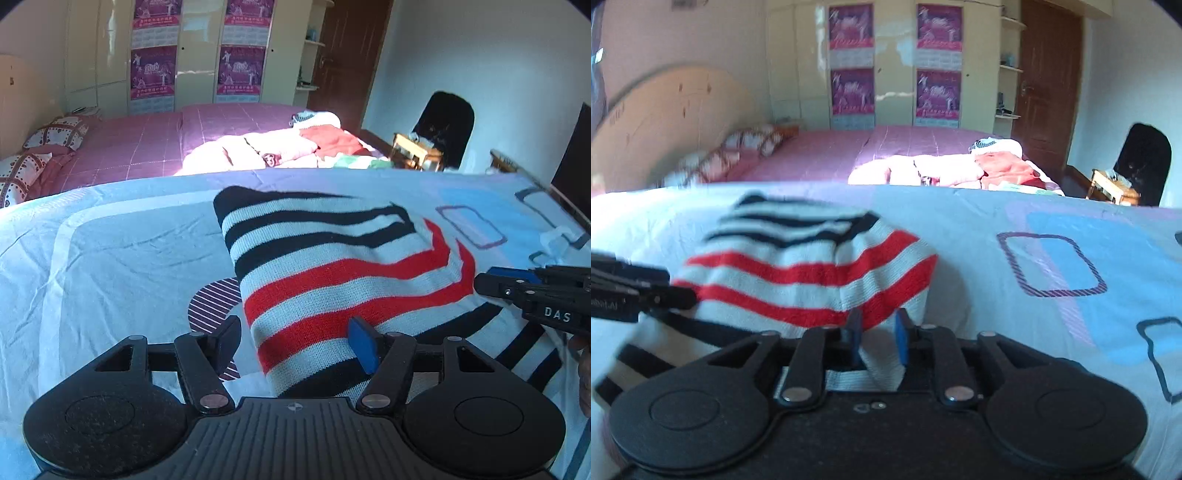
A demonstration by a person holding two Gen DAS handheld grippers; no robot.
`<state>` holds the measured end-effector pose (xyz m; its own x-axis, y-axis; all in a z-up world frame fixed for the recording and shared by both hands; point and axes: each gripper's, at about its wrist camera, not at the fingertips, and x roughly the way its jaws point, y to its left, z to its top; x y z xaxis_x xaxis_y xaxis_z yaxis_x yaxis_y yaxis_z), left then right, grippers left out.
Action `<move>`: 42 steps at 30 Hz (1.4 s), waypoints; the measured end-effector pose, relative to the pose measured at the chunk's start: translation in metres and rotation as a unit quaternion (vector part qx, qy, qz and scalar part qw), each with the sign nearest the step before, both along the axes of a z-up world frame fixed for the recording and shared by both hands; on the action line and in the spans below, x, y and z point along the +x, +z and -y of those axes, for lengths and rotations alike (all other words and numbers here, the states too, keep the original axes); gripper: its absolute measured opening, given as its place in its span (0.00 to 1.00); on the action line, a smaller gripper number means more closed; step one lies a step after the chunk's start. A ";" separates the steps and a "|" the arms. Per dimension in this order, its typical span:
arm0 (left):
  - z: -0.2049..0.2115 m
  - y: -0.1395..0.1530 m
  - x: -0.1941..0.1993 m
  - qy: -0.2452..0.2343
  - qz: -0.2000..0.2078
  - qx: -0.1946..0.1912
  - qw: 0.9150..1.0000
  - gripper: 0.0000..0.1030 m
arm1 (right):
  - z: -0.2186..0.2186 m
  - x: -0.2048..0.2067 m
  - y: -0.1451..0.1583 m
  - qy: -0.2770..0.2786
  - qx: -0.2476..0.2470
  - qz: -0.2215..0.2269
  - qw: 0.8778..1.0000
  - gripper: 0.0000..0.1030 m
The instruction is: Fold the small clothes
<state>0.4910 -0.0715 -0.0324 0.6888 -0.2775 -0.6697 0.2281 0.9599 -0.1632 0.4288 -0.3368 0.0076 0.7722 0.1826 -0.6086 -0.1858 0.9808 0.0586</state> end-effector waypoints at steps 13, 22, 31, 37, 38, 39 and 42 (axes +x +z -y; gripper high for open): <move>-0.076 -0.068 -0.001 -0.014 -0.156 -0.304 0.940 0.63 | 0.115 0.002 -0.060 0.002 0.368 -0.195 0.909 0.66; -0.063 -0.076 0.021 -0.025 -0.158 -0.331 0.930 0.66 | 0.108 0.026 -0.076 0.026 0.407 -0.200 0.891 0.54; -0.040 -0.069 0.037 -0.030 -0.133 -0.292 0.947 0.60 | 0.096 0.045 -0.078 0.042 0.409 -0.196 0.890 0.39; -0.043 -0.060 0.027 -0.016 -0.106 -0.293 0.950 0.46 | 0.089 0.036 -0.073 0.036 0.397 -0.171 0.901 0.34; -0.045 -0.056 0.025 -0.018 -0.100 -0.296 0.950 0.45 | 0.088 0.034 -0.070 0.034 0.397 -0.166 0.902 0.33; -0.045 -0.052 0.023 -0.023 -0.094 -0.296 0.950 0.45 | 0.087 0.032 -0.066 0.035 0.397 -0.161 0.903 0.33; -0.051 -0.038 0.017 -0.033 -0.081 -0.295 0.952 0.45 | 0.080 0.027 -0.050 0.046 0.391 -0.150 0.907 0.32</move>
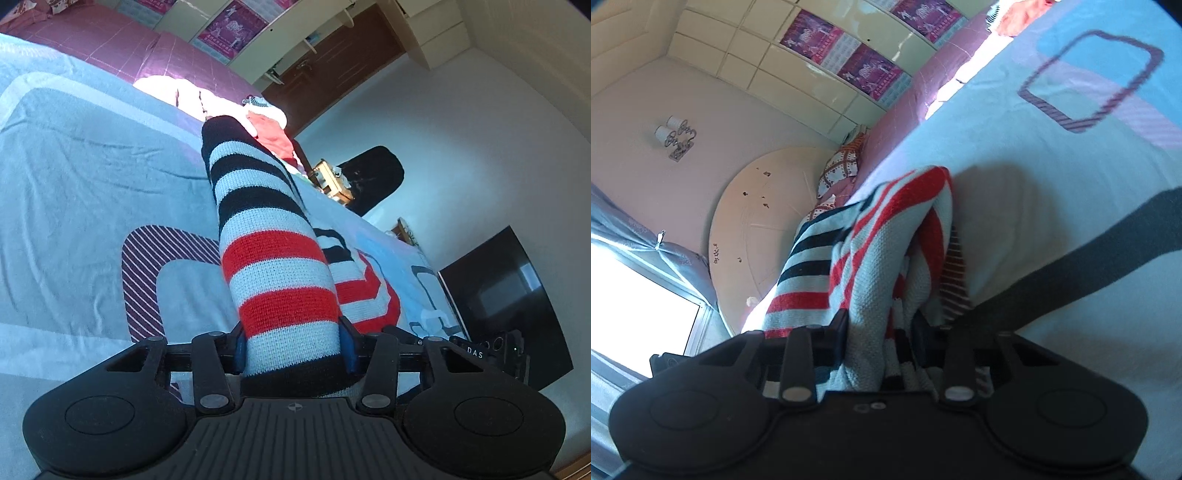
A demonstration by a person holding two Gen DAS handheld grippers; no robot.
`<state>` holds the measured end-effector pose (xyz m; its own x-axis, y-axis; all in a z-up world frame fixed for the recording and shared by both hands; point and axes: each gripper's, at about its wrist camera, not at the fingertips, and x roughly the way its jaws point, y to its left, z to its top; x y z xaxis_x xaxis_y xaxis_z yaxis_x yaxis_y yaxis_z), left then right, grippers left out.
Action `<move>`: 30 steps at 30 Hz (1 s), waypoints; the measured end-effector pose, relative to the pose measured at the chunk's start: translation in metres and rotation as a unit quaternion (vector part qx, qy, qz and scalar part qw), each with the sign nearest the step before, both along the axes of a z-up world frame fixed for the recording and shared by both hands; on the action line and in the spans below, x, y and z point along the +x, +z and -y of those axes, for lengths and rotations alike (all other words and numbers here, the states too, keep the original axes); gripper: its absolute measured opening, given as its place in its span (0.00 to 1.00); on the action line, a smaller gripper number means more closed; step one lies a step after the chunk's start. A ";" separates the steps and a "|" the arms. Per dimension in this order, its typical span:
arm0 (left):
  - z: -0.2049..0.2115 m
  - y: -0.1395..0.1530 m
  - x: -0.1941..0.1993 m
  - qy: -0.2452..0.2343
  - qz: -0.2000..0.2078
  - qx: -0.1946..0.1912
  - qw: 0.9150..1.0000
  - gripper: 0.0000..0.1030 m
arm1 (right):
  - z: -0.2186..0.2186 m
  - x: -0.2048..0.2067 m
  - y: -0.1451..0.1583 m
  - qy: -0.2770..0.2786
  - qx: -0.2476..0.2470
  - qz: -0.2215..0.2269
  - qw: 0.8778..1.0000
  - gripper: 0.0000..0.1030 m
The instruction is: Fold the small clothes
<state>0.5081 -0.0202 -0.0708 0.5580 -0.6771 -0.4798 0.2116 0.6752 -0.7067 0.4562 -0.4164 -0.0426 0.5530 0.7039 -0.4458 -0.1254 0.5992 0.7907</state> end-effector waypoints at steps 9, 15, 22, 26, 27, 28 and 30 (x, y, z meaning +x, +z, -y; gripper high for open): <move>-0.111 0.043 -0.048 0.048 0.028 0.006 0.998 0.45 | -0.097 -0.010 0.035 0.061 0.008 0.032 0.998 0.32; -0.228 0.052 -0.100 0.125 0.014 0.032 0.992 0.45 | -0.209 -0.006 0.021 0.130 0.037 0.024 0.991 0.32; -0.317 -0.003 -0.154 0.204 -0.059 0.043 0.976 0.45 | -0.309 -0.007 -0.028 0.187 0.011 -0.029 0.982 0.35; -0.313 -0.024 -0.169 0.220 -0.049 -0.009 0.974 0.46 | -0.299 -0.012 -0.032 0.165 0.009 -0.039 0.985 0.37; -0.307 -0.021 -0.172 0.223 -0.044 0.000 0.974 0.46 | -0.297 -0.015 -0.024 0.159 -0.007 -0.035 0.987 0.39; -0.303 -0.016 -0.175 0.226 -0.039 0.008 0.973 0.46 | -0.293 -0.019 -0.013 0.153 -0.022 -0.026 0.988 0.38; -0.300 -0.005 -0.189 0.229 -0.024 0.028 0.973 0.46 | -0.279 -0.032 0.011 0.144 -0.057 0.005 0.988 0.35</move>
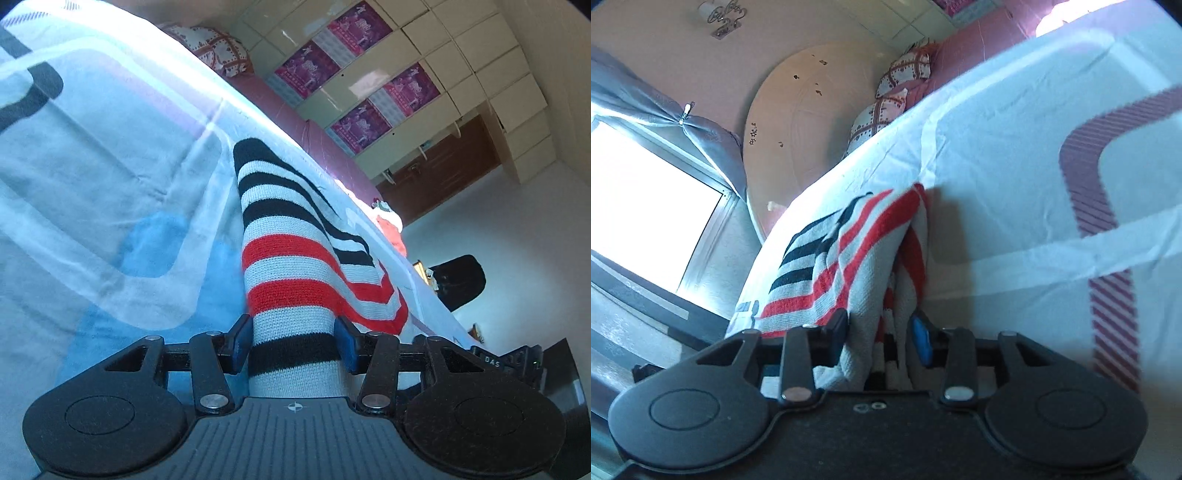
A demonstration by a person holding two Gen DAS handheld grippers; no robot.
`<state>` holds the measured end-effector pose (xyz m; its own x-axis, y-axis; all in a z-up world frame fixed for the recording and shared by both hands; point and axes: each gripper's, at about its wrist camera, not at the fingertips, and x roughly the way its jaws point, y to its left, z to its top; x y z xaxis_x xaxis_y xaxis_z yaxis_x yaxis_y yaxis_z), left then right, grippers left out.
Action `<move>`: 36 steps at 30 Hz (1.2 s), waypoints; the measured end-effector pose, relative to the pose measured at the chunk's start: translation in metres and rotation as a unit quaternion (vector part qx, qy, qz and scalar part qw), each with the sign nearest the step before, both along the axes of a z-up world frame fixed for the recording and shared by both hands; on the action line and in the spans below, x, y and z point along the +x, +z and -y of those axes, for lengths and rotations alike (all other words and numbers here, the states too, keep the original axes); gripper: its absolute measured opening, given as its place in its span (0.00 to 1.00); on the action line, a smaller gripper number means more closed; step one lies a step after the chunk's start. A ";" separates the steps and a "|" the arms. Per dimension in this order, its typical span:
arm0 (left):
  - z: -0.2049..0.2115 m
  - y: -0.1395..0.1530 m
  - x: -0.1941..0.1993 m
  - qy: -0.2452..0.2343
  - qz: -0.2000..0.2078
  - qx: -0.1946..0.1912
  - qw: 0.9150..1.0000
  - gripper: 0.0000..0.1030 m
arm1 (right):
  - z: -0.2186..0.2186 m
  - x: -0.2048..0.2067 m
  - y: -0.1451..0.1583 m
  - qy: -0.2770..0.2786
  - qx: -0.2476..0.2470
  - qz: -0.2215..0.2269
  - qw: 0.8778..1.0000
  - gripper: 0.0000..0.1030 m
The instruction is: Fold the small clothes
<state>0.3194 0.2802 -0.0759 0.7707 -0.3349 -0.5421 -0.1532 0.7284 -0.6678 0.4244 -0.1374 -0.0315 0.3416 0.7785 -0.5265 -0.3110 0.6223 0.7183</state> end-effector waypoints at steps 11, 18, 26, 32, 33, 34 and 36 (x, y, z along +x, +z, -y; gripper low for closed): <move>0.050 0.048 -0.073 -0.056 0.046 0.164 0.984 0.45 | -0.044 -0.093 0.053 0.086 -0.120 0.147 0.978 0.10; 0.097 0.052 -0.074 -0.088 0.032 0.301 0.949 0.46 | -0.090 -0.111 0.021 0.097 -0.316 0.225 0.917 0.00; 0.123 0.057 -0.102 -0.073 0.040 0.390 0.917 0.46 | -0.104 -0.119 0.017 0.057 -0.349 0.241 0.904 0.00; 0.110 0.078 -0.154 -0.008 0.056 0.401 0.914 0.90 | -0.053 -0.154 0.062 -0.005 -0.256 0.213 0.943 0.48; 0.110 0.084 -0.163 -0.003 0.059 0.403 0.913 0.94 | -0.044 -0.160 0.066 -0.012 -0.245 0.202 0.948 0.54; 0.110 0.089 -0.172 0.001 0.058 0.405 0.912 0.98 | -0.036 -0.166 0.070 -0.022 -0.238 0.191 0.952 0.74; 0.112 0.098 -0.187 0.009 0.052 0.407 0.912 1.00 | -0.022 -0.183 0.079 -0.049 -0.227 0.181 0.956 0.98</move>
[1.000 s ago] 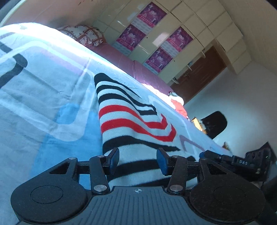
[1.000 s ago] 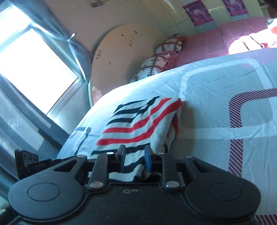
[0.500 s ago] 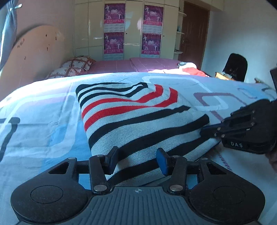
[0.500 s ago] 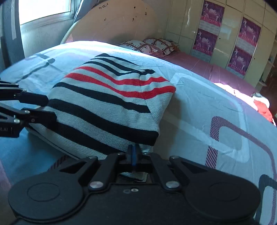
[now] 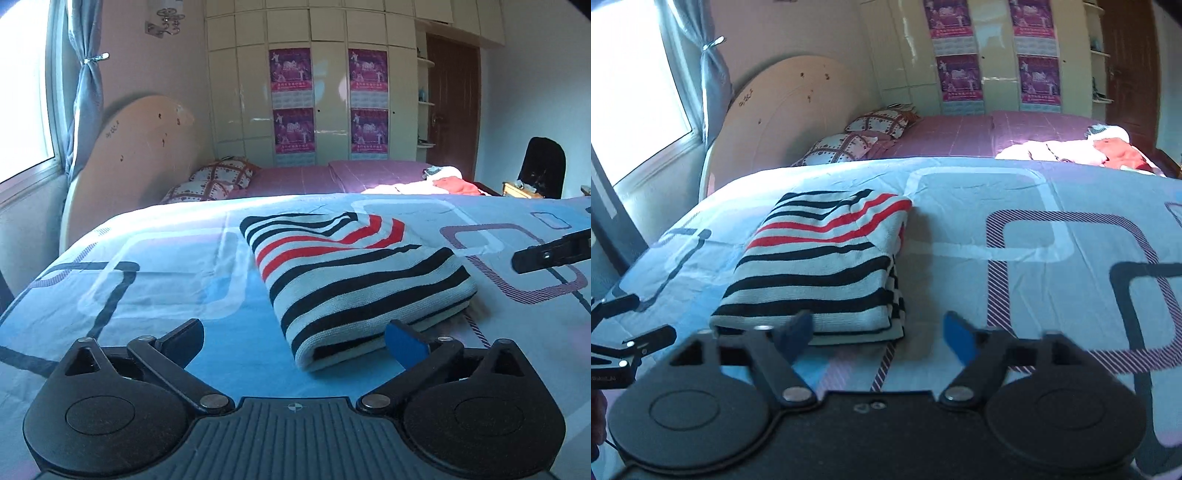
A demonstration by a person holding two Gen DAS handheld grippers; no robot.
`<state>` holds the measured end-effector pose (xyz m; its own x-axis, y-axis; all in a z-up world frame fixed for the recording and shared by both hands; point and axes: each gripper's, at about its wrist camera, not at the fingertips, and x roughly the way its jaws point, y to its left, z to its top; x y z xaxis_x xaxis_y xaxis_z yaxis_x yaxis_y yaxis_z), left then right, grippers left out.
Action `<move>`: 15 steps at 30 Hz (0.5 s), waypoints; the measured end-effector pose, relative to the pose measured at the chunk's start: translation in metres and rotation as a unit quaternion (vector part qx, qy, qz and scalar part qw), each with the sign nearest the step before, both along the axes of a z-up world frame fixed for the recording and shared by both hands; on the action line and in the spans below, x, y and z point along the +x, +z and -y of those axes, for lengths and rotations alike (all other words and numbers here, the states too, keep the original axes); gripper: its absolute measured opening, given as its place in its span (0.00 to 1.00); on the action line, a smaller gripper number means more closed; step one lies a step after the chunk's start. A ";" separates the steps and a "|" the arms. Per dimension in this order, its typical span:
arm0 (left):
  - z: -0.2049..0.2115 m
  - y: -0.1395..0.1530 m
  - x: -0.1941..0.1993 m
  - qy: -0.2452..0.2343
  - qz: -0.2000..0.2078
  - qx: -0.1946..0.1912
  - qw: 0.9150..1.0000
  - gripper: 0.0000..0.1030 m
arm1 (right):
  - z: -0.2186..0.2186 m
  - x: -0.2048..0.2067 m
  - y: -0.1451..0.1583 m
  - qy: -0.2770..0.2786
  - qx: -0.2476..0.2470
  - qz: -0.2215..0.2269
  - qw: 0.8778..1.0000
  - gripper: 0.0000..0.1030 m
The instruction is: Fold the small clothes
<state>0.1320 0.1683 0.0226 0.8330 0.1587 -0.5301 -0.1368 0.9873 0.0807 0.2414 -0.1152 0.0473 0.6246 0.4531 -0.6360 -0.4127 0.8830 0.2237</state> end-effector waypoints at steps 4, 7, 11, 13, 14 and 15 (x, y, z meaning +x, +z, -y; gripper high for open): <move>0.008 0.014 -0.028 0.016 -0.006 -0.014 1.000 1.00 | 0.011 -0.035 0.012 -0.016 0.000 0.014 1.000 1.00; 0.019 0.026 -0.049 0.020 0.010 -0.030 0.999 1.00 | 0.010 -0.063 0.024 -0.009 -0.014 0.046 0.999 1.00; 0.050 0.045 -0.072 0.024 0.024 -0.029 0.999 1.00 | 0.016 -0.097 0.041 0.007 -0.030 0.083 0.996 1.00; 0.065 0.051 -0.084 0.024 0.029 -0.045 0.998 1.00 | 0.025 -0.114 0.047 0.007 -0.033 0.096 0.995 1.00; 0.074 0.053 -0.093 0.019 0.030 -0.049 0.998 1.00 | 0.031 -0.124 0.049 0.004 -0.033 0.098 0.995 1.00; 0.081 0.055 -0.100 0.018 0.032 -0.048 0.998 1.00 | 0.036 -0.132 0.050 0.001 -0.033 0.099 0.995 1.00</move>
<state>0.0319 0.0873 0.0772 0.8606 0.1394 -0.4898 -0.1736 0.9845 -0.0248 0.1091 -0.1512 0.0977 0.7396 0.4154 -0.5295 -0.4446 0.8922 0.0789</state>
